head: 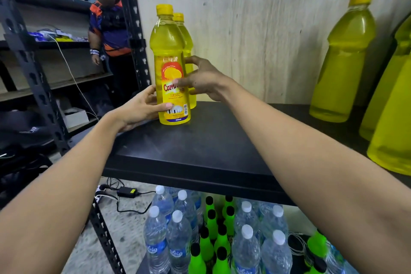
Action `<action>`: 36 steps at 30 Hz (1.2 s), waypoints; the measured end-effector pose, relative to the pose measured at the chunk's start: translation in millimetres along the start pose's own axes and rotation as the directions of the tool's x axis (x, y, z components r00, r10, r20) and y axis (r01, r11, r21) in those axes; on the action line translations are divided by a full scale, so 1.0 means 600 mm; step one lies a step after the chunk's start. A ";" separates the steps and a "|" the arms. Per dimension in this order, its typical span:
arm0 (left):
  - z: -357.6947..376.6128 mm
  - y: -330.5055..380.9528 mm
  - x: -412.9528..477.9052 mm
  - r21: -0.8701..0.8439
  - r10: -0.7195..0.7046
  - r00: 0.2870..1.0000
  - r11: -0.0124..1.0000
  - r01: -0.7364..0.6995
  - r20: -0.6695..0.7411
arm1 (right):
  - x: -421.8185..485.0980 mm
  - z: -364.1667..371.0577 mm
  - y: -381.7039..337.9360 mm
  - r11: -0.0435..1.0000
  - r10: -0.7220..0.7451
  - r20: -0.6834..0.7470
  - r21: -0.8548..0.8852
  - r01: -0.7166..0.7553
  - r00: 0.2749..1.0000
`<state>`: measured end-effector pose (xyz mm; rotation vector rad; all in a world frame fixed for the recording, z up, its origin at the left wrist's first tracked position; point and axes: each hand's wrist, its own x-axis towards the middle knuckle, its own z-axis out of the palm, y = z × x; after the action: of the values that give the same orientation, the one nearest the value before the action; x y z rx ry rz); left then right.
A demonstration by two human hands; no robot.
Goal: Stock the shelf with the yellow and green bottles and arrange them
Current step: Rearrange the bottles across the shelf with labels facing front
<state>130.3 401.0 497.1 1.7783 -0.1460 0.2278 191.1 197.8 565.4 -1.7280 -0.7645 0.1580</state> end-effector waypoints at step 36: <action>-0.017 -0.007 -0.031 0.333 0.054 0.983 0.943 0.007 -0.176 | -0.006 0.079 0.027 0.992 -0.073 -0.249 -0.119 0.044 0.966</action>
<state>112.4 411.7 490.7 2.0811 0.0052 0.4539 171.8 232.7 535.1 -1.7878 -0.6439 -0.1478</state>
